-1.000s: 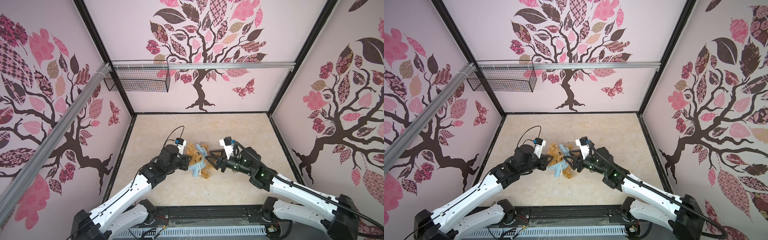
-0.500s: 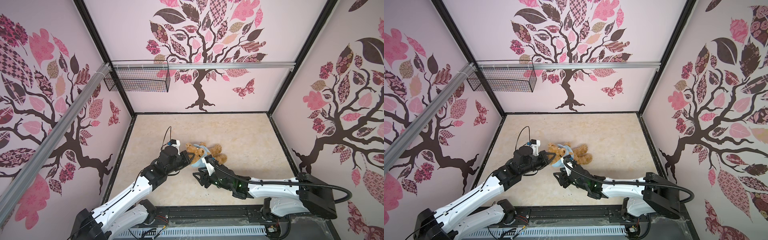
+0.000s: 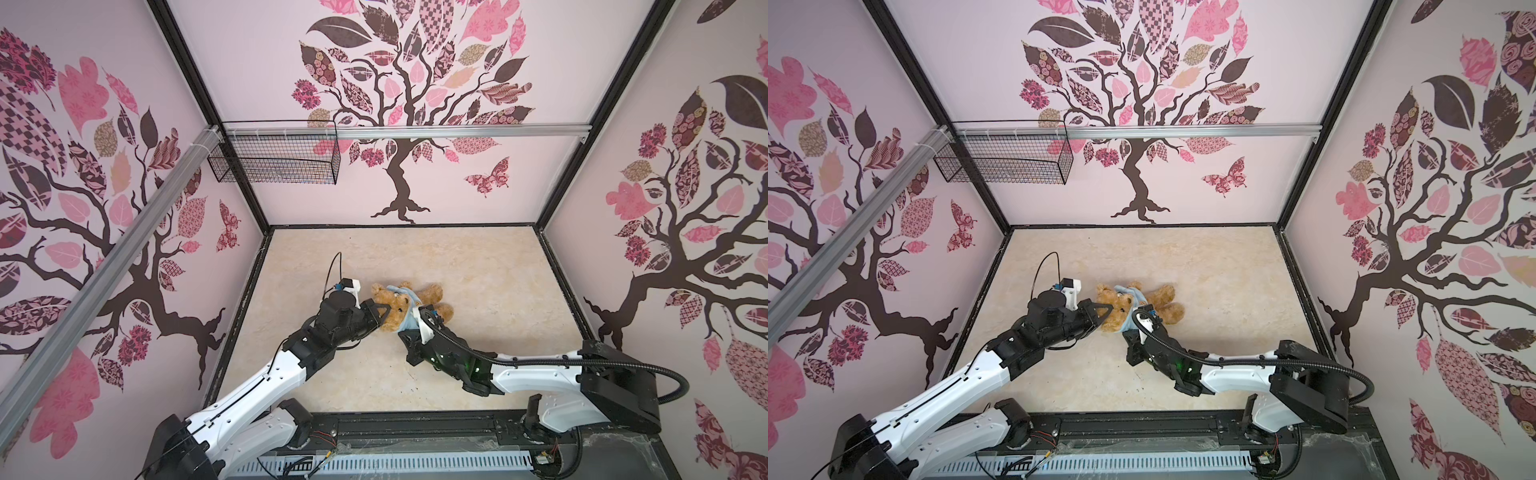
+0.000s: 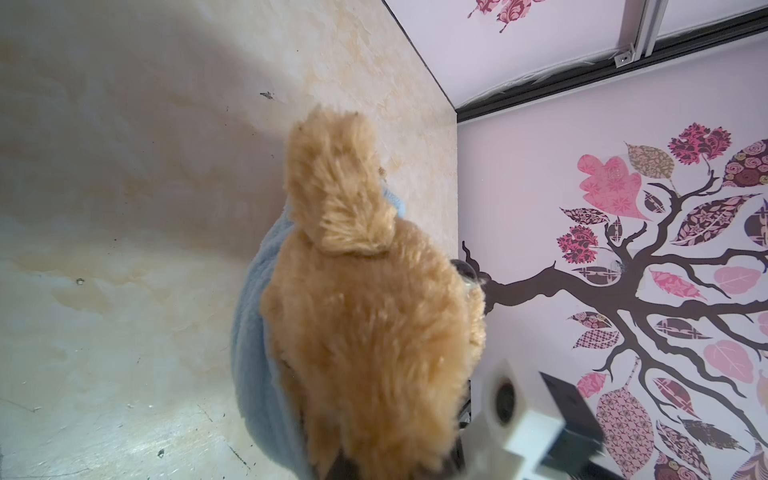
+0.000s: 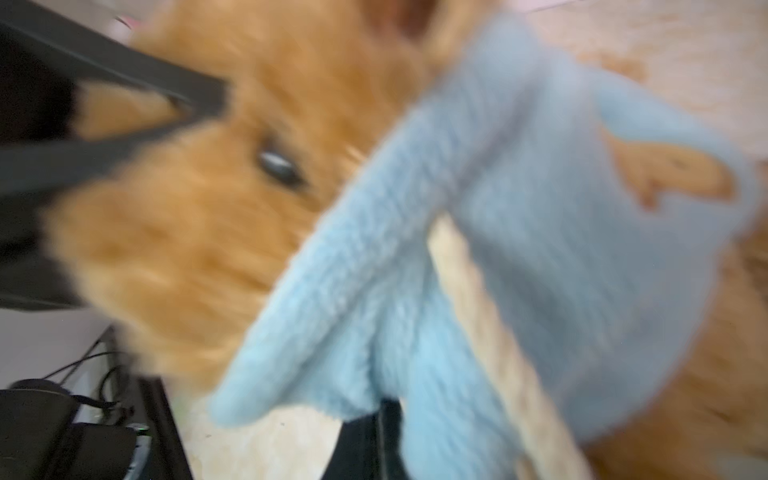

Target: Dress the teddy bear

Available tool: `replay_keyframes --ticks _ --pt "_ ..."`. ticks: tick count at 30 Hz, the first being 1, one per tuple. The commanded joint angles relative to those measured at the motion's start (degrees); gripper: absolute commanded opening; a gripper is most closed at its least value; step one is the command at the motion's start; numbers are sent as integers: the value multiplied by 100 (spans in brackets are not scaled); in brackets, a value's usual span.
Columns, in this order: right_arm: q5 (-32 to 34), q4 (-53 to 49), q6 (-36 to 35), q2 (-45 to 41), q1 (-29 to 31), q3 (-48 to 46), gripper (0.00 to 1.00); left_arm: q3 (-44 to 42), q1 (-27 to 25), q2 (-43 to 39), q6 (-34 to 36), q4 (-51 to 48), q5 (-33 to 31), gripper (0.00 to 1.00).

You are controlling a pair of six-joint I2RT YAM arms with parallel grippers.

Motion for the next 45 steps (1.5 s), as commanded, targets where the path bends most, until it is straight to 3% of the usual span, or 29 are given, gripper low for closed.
replay_keyframes --ticks 1,4,7,10,14,16,18,20,22,29,45 --pt "139 19 71 -274 -140 -437 0 318 230 -22 -5 248 471 0" --pt "-246 207 -111 -473 -145 -666 2 336 380 -5 42 242 632 0" --pt "-1098 246 -422 -828 -146 -682 22 362 483 65 108 208 759 0" --pt "-1923 -280 -788 -1560 -177 -569 37 311 697 159 164 333 1090 0" --pt "-2516 -1560 -1063 -2773 -616 -316 44 246 1111 278 481 555 1810 0" --pt "-2841 -2193 -912 -3157 -1275 -150 46 158 1323 326 651 732 2235 0" --pt "-3646 -2498 -482 -3178 -2243 -58 47 40 1525 378 709 953 2690 0" --pt "-4823 -2274 213 -2919 -3381 -155 47 -7 1782 536 630 1033 3229 0" --pt "-5627 -1627 749 -2525 -3996 -349 43 -10 1998 740 546 1091 3704 0" --pt "-5788 -1158 769 -1412 -3735 -30 29 -68 2097 1094 764 1273 4150 0" --pt "-5901 25 1284 -68 -3173 306 29 -121 2088 1345 996 1299 4349 0"
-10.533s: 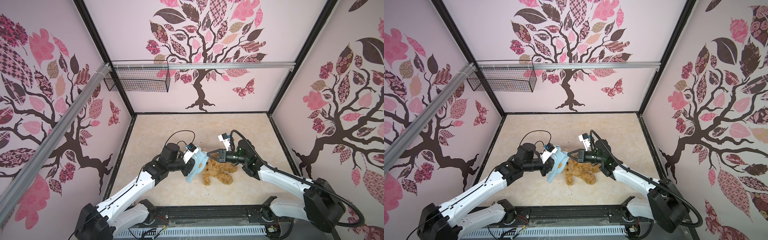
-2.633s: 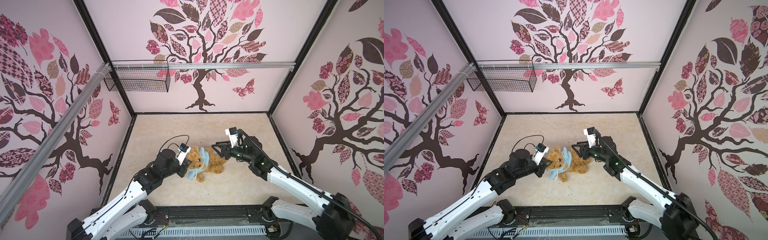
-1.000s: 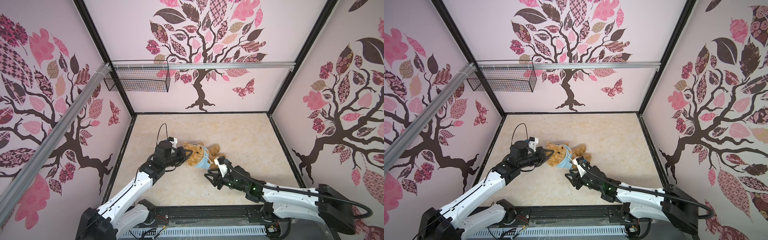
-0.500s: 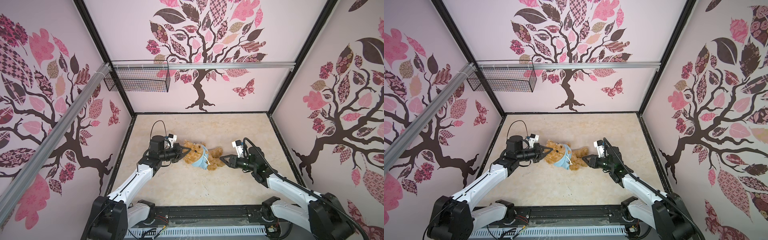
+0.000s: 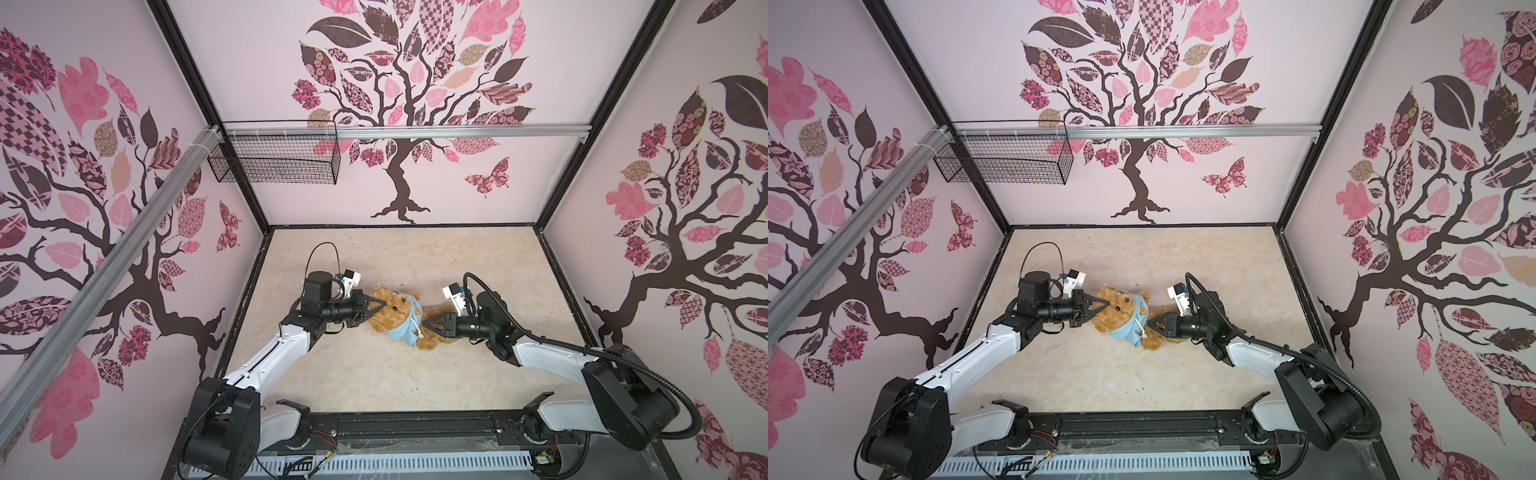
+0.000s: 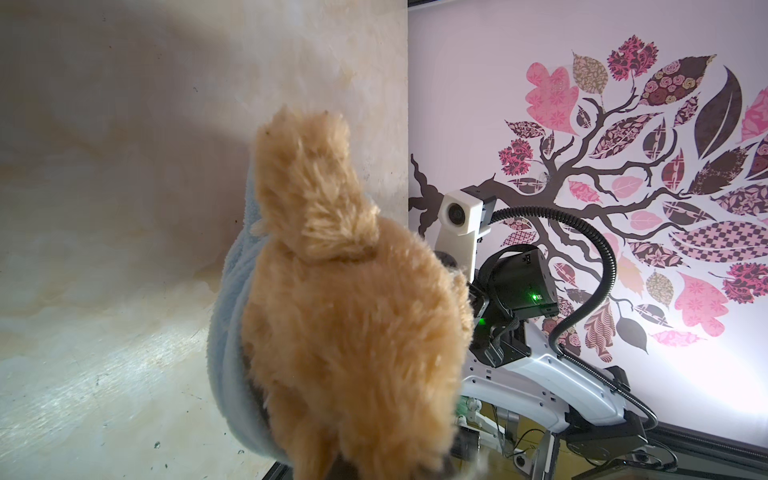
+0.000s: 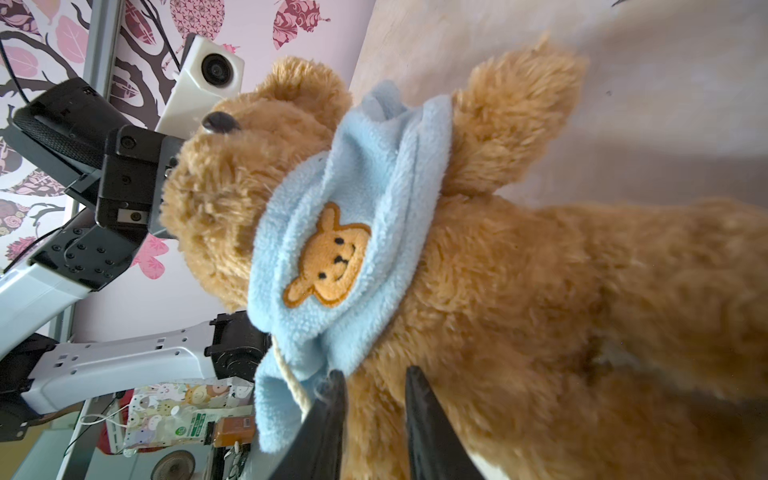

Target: Dress the teddy bear

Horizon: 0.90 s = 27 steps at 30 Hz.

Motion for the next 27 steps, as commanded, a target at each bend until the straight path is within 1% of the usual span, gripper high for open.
replay_keyframes --ticks 1,8,12,16,20,22,24,27 --pt "-150 488 213 214 80 185 29 -78 13 -89 123 239 161 0" --pt "-101 645 367 522 261 211 29 -64 12 -92 194 157 167 0" --pt "17 650 432 504 345 73 29 -53 12 -95 177 154 158 0" --pt "119 918 609 520 492 -62 26 -64 12 -113 166 168 133 0" --pt "222 1398 913 705 653 -40 18 -65 -5 -109 178 167 108 0" --pt "449 1458 1004 739 650 -63 10 -65 -14 -109 192 162 93 0" --pt "850 1370 1015 618 641 -214 0 -53 -17 -131 247 94 52 0" --pt "1526 1370 1091 216 601 -754 0 51 8 -197 508 -298 -146 0"
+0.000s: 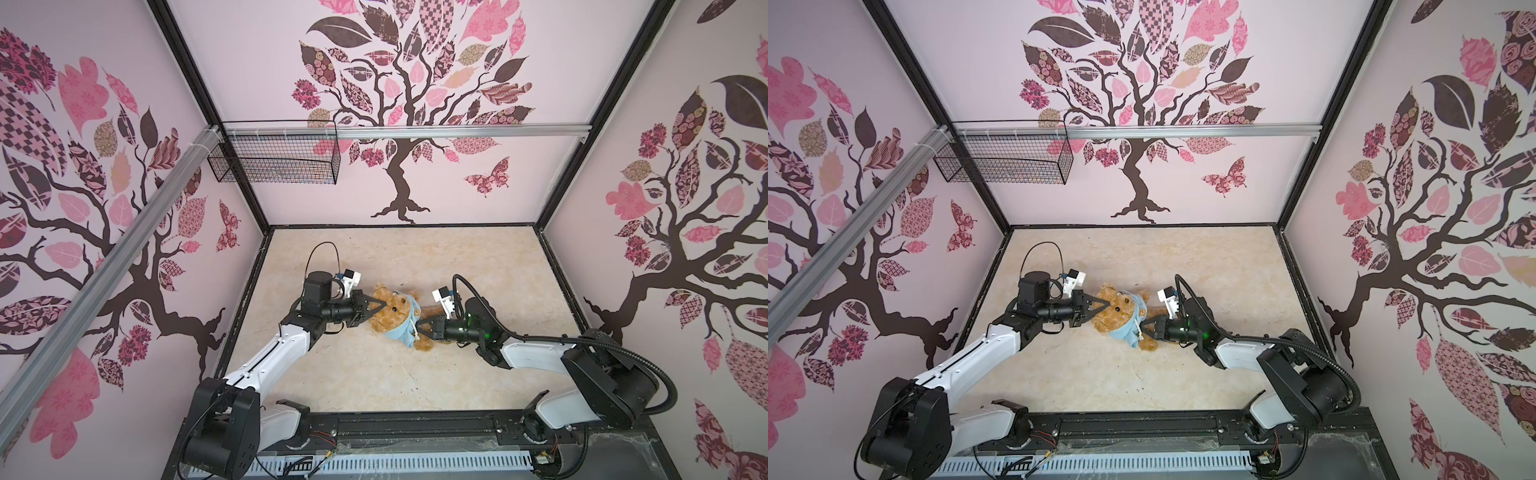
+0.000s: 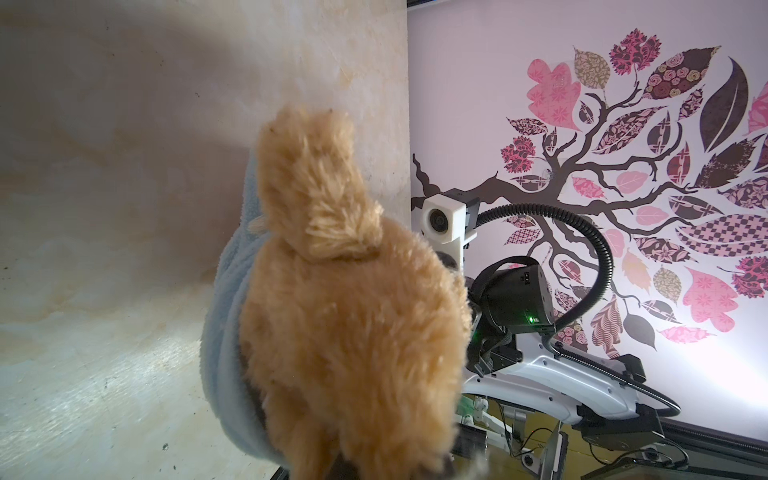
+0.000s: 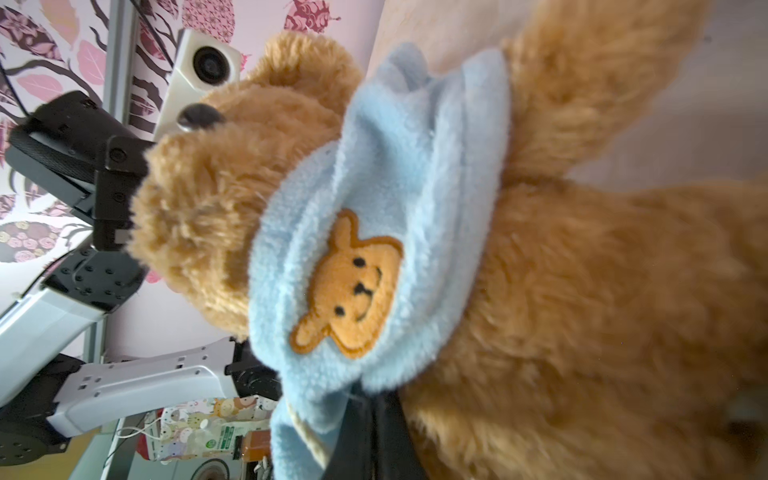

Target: Dress the teddy bear

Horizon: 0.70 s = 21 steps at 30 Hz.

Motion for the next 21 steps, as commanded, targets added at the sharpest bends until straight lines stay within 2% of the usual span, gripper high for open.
replay_keyframes --ticks 1,5,10,16,21 --pt "948 87 147 -449 -18 -608 0 75 27 -207 354 -284 -135 0" --pt "1460 -146 203 -1137 -189 -1388 0 216 95 -258 692 -807 -555 0" --pt "1598 -880 -70 -1705 -431 -1697 0 445 139 -75 927 -1143 -745 0" --pt "1815 -1564 -522 -1868 -774 -1919 0 566 429 8 494 -746 -389 0" --pt "2218 -1830 -752 -1758 -785 -1960 0 727 613 87 300 -655 -115 0"
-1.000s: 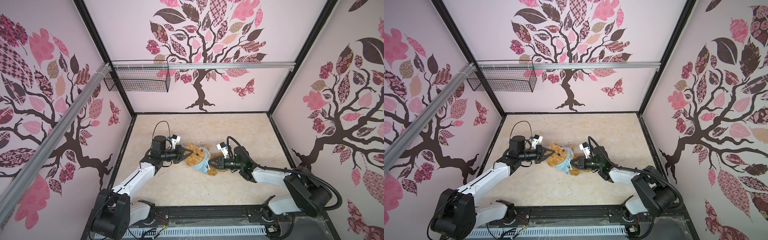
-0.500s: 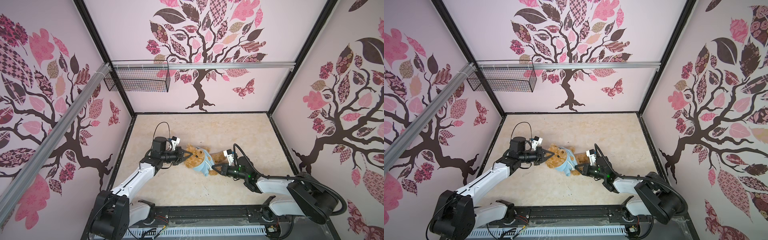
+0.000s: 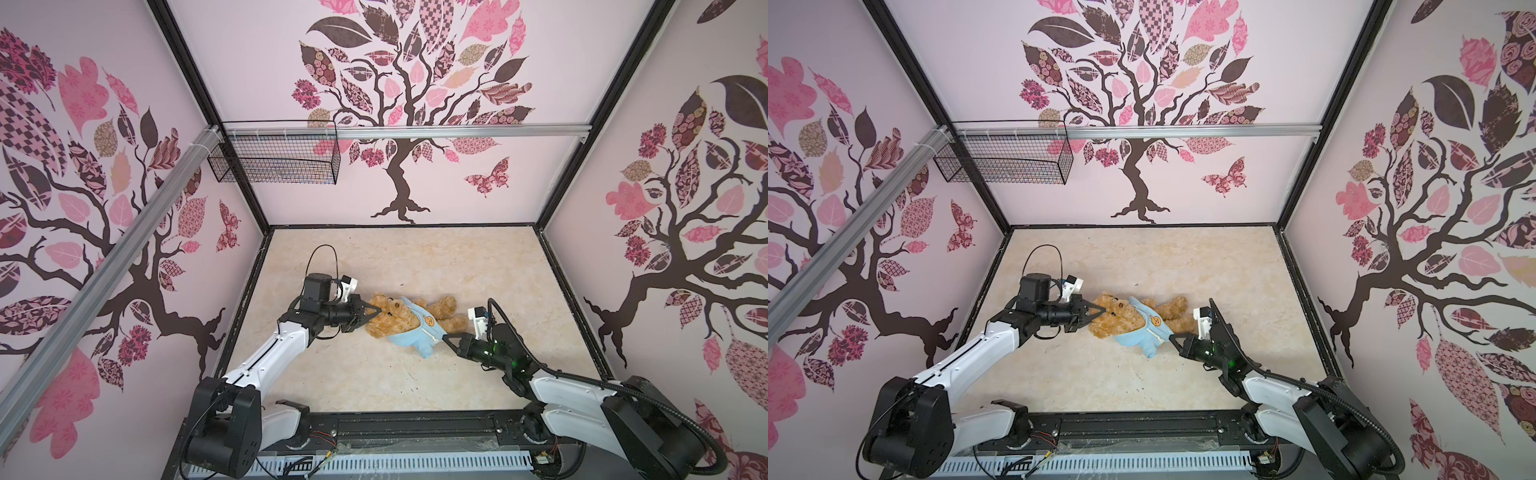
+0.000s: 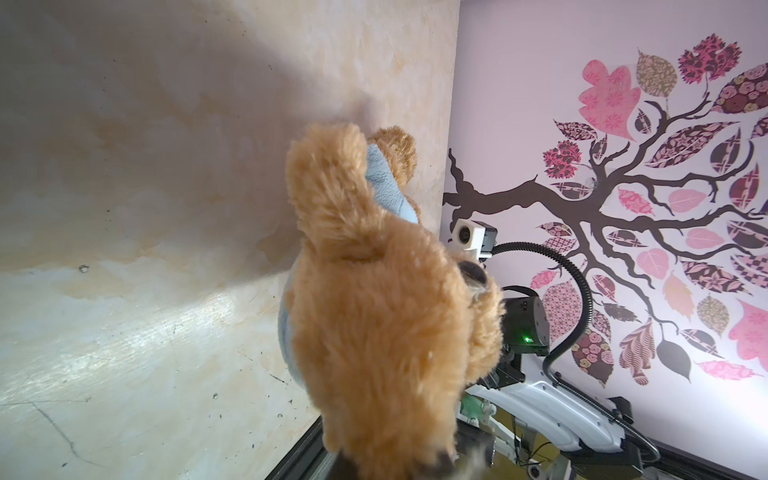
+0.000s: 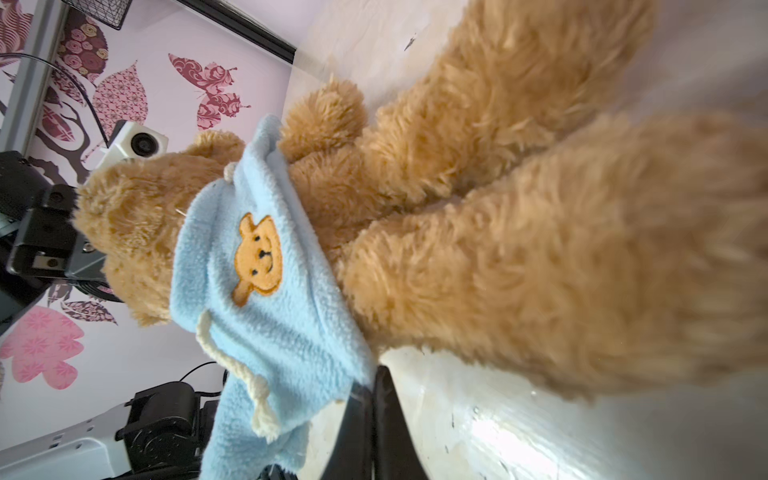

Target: Dress the teddy bear

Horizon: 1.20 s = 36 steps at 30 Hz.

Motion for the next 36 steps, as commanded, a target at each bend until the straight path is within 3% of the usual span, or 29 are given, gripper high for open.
replay_keyframes --ticks 1,6,10,14,20,23,27,30,33,36 --pt "998 -1094 -341 131 -193 -245 0 515 362 -1 -212 588 -10 0" --pt "926 -888 -578 180 -190 -58 0 577 276 109 130 469 205 0" --pt "133 -645 -1107 93 -201 387 0 728 -236 174 1326 -336 15 0" --pt "-605 -1500 -1746 -135 -200 1074 15 752 -601 227 2089 -580 -228 0" --pt "-53 -3343 -2302 -1025 -224 1603 36 731 -613 165 3062 -784 -533 0" --pt "-140 -3806 -2405 -1190 -470 1805 42 681 -620 99 3525 -913 -801 0" --pt "-1324 -3181 -1969 -886 -939 1825 46 424 -704 -177 4121 -763 -991 0" --pt "-2053 -2456 -1619 -425 -952 1892 46 90 -982 -631 5082 -405 -1127 0" --pt "-2491 -1508 -1112 6 -945 1807 38 -130 -1078 -850 5674 -111 -1176 0" --pt "-2507 -895 -892 340 -944 1734 29 -58 -1078 -776 6171 -292 -1057 0"
